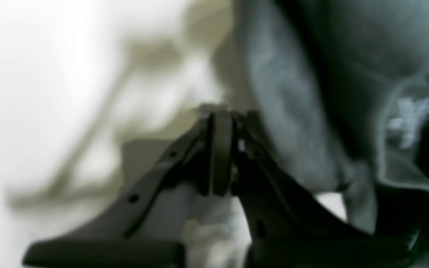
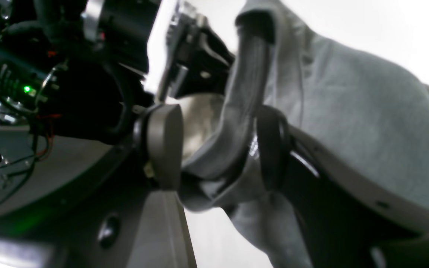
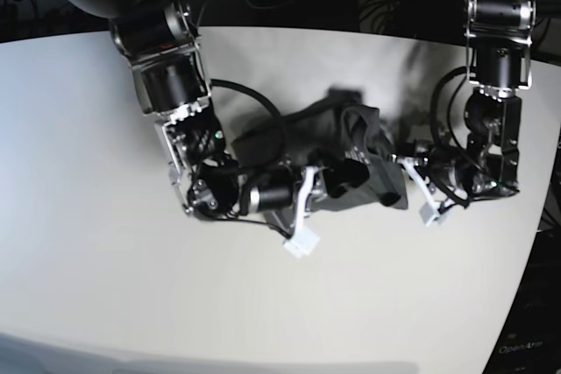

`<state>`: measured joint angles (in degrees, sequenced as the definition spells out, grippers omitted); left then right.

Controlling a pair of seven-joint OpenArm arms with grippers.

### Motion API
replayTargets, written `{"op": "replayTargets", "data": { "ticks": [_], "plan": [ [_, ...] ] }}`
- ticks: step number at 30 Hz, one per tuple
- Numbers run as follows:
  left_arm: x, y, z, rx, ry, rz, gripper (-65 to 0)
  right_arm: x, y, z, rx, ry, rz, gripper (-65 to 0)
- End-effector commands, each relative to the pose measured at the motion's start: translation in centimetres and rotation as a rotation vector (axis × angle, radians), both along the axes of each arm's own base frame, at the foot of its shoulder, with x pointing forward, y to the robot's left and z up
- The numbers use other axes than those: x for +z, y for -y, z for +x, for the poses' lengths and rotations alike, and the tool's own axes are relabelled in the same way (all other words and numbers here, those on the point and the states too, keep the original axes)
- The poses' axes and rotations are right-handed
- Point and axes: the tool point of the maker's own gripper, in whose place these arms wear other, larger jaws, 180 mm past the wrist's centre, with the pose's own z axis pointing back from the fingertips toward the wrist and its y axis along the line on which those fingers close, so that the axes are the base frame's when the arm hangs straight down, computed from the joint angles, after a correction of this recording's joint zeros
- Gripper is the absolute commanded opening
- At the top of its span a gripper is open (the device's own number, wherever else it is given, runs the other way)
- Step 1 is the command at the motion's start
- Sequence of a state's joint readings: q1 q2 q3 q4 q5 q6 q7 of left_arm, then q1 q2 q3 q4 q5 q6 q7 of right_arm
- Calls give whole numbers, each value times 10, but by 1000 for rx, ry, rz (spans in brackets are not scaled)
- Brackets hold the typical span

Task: Fold the T-shirt properly
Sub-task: 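Bring both grippers together over the bundle and press the folded ends, then grasp both ends of the bundle with the left and right grippers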

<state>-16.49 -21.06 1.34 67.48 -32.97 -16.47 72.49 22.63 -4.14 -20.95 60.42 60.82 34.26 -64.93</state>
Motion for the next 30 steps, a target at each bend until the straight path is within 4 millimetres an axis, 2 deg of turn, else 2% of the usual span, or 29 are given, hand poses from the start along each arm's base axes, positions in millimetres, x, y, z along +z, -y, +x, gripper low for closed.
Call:
{"op": "replayTargets", "data": {
  "ticks": [1, 3, 7, 9, 10, 14, 17, 20, 25, 30],
  "plan": [
    [11, -9, 11, 5, 32, 21, -633, 14, 1, 12, -25, 20, 27, -335],
    [13, -23, 11, 21, 35, 40, -633, 12, 4, 13, -28, 21, 22, -353],
    [19, -40, 10, 65, 32, 41, -633, 16, 7, 19, -31, 36, 15, -535],
    [31, -44, 10, 27, 46, 54, -633, 16, 11, 22, -33, 41, 6, -617],
    [37, -44, 10, -4, 58, 60, -633, 16, 11, 22, -32, 42, 5, -637],
    [65, -44, 21, -45, 158, 69, -633, 8, 20, 24, -27, 55, -51, -644],
    [76, -28, 27, -68, 211, 52, -633, -2, 29, 26, -23, 71, -120, -644],
    [76, -22, 22, -81, 221, 52, -633, -13, 47, 27, -34, 68, -169, -644],
    [78, -12, 23, -92, 234, 33, -633, -20, 71, 31, -53, 71, -216, -644],
    [83, 4, 23, -106, 245, -66, -633, -24, 82, 32, -50, 74, -250, -644]
  ]
}}
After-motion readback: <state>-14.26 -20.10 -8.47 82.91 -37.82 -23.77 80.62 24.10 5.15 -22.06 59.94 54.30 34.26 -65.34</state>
